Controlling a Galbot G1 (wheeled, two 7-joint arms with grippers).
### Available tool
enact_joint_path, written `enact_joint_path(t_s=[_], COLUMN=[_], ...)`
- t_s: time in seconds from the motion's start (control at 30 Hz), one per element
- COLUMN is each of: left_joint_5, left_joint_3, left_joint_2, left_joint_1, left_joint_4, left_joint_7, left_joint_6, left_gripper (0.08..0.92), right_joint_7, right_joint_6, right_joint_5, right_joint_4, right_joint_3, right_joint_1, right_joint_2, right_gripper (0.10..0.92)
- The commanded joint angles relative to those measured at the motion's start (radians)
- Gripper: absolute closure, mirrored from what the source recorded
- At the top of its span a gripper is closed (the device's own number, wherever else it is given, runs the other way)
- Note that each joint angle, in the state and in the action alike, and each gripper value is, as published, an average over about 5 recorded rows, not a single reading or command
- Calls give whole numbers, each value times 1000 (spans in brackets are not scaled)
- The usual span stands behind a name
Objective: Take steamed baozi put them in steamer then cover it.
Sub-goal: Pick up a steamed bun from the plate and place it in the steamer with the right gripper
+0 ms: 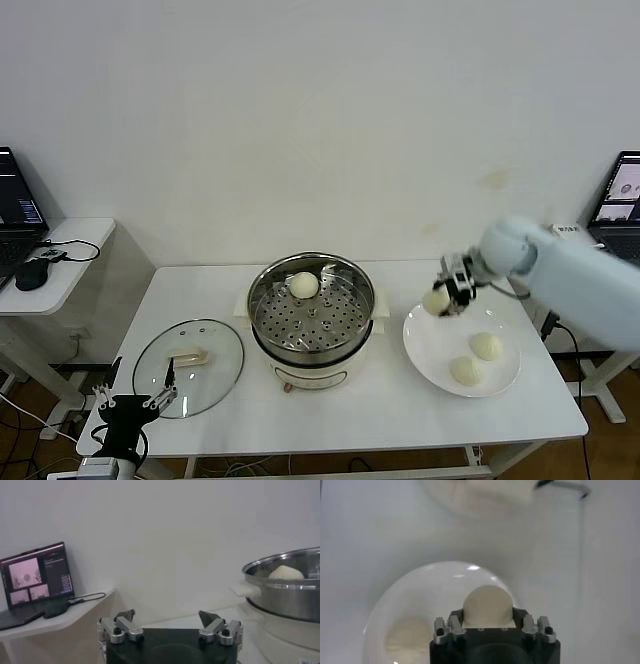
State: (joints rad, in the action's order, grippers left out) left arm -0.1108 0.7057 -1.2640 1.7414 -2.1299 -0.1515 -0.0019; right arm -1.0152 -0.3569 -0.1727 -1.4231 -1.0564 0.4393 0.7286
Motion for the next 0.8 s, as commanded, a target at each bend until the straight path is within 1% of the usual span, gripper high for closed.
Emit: enact_joint_path(t_s=[0.03,0.17,0.4,0.6,0.8], left_joint_5=[-1,-2,-1,-1,-1], left_joint_3=[0,4,19,25,23], left_joint_2=[0,0,-6,-14,-22], left_joint_1=[-2,-1,-2,-7,-11], left_joint_4=[0,7,5,11,22], left_joint_7=[-1,-2,-2,-2,-2], left_joint_6=[0,-2,-1,-2,-5], left_gripper=[177,177,177,177,177], right_joint_7=[89,139,191,222,235], right_joint_6=[-118,-166,-241,-274,-296], right_joint_5=[-335,-383,-357,-345,-326], right_joint_4=[-61,3,117,213,259], right_joint_3=[-177,-165,-158,-149,-154], right_joint_1=[288,212,97,29,-22], right_joint_2=[188,338,556,655,692], right_gripper=[398,397,397,397,397])
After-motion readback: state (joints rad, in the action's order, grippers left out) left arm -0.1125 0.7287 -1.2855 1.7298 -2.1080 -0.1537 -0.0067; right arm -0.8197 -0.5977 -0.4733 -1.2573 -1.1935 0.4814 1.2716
